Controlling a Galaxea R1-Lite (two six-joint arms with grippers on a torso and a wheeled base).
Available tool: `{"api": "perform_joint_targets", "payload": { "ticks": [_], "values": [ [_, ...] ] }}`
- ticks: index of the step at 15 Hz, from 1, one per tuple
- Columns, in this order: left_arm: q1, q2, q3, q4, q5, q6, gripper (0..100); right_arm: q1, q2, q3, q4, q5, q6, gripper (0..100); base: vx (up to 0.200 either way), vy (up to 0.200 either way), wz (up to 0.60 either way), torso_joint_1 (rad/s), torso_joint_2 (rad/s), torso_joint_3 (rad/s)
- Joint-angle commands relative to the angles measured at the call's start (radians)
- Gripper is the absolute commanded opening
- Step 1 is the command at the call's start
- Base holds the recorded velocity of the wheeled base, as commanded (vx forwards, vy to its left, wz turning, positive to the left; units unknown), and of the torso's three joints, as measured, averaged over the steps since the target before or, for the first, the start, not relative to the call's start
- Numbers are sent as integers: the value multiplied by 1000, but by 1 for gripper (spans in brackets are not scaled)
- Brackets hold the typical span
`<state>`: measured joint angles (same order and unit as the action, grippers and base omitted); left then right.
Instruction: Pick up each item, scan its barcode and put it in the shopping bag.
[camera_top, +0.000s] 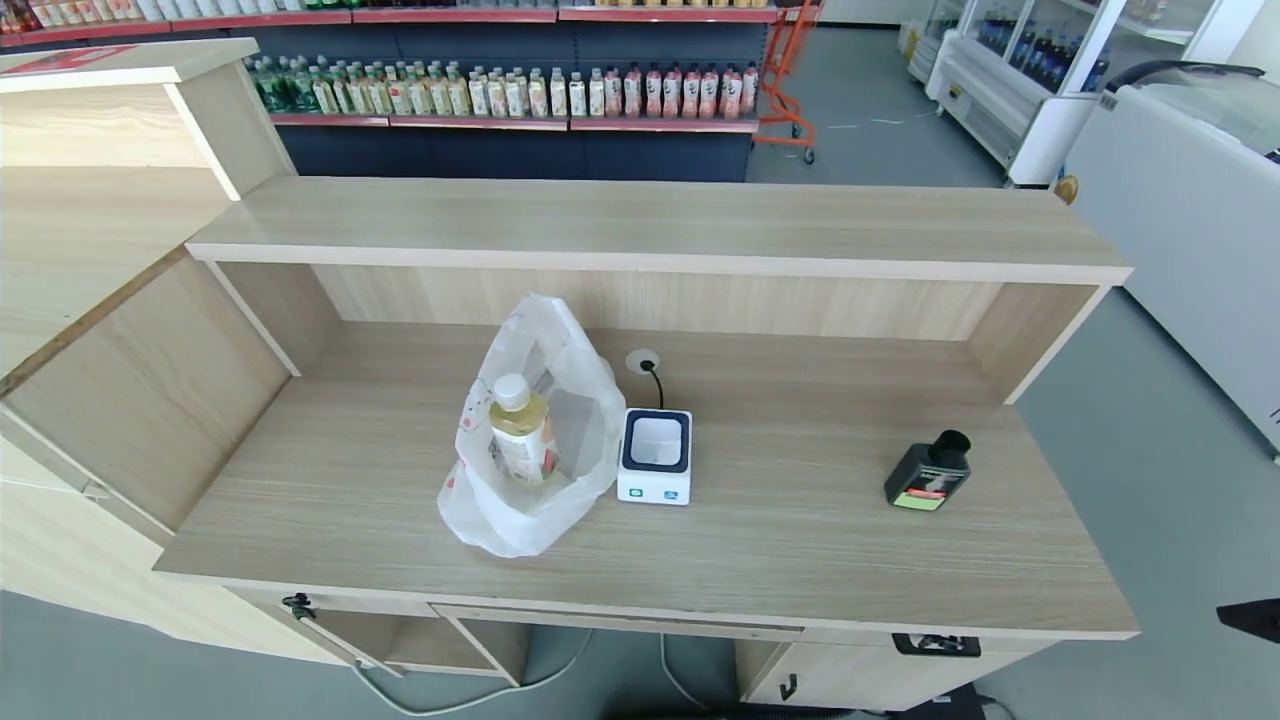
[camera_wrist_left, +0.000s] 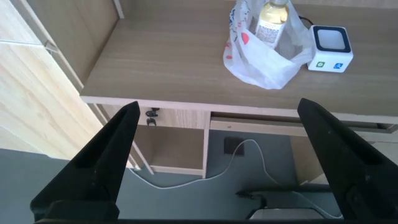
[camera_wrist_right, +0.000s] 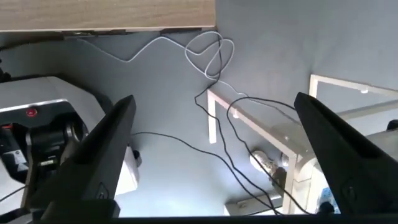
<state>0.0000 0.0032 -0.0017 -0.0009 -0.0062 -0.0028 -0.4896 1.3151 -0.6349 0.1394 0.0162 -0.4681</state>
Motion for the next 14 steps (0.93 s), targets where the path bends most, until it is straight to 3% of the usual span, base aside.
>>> {"api": "perform_joint_targets", "payload": {
  "ticks": [1, 5, 9, 14],
  "values": [
    [0, -3, 0, -1, 0, -5, 100, 28, 104, -55, 0, 10, -46, 100, 0, -200, 0, 2, 7, -2],
    [0, -3, 0, -1, 0, -5, 100, 118, 250, -144, -15, 136, -75, 100, 0, 0, 0, 0, 0, 0],
    [0, -3, 0, -1, 0, -5, 100, 236, 426, -164, -193, 298, -146, 100, 0, 0, 0, 0, 0, 0],
    [0, -3, 0, -1, 0, -5, 100, 313, 579, -170, -386, 315, -287, 100, 0, 0, 0, 0, 0, 0]
  ]
}}
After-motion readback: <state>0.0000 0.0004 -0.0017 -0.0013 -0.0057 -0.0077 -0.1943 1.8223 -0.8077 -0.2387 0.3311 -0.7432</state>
